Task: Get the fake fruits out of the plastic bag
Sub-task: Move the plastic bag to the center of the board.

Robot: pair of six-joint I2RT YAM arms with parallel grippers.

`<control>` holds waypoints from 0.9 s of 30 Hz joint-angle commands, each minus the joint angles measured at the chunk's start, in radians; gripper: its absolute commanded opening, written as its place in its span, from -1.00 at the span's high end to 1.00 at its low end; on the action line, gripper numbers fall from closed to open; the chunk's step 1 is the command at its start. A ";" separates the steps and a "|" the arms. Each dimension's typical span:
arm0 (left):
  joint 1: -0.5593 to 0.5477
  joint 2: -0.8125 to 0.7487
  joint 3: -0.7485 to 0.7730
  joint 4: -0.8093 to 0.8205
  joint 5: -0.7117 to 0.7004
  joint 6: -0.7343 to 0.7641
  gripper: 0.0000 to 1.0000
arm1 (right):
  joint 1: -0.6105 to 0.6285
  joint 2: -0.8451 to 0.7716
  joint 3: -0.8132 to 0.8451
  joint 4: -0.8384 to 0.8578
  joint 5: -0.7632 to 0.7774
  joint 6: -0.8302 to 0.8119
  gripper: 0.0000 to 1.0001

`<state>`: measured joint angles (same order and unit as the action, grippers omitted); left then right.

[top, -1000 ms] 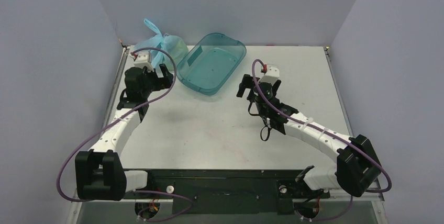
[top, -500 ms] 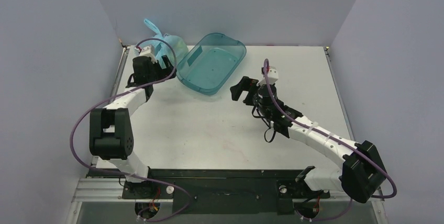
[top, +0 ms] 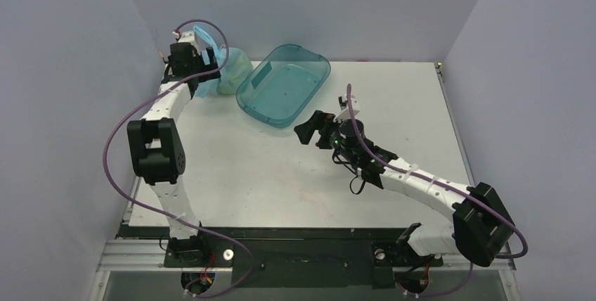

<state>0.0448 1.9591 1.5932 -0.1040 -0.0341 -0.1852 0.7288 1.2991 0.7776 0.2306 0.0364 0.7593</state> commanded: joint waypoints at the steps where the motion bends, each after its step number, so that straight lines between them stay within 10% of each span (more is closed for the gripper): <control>1: 0.010 0.107 0.101 -0.197 0.028 0.075 -0.99 | 0.008 -0.025 0.021 0.033 0.032 -0.062 -1.00; 7: 0.012 0.082 -0.030 -0.131 0.179 0.093 -0.66 | 0.007 -0.026 0.046 0.007 0.004 -0.098 -1.00; 14: 0.013 0.011 -0.136 -0.142 0.136 0.100 0.51 | 0.005 0.042 0.088 -0.026 0.002 -0.112 -0.94; 27: 0.003 -0.383 -0.529 -0.281 0.104 -0.252 0.96 | 0.005 0.119 0.123 -0.025 -0.073 -0.118 -0.93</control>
<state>0.0513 1.7329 1.2049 -0.3157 0.0429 -0.2710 0.7341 1.4105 0.8402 0.1890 -0.0029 0.6640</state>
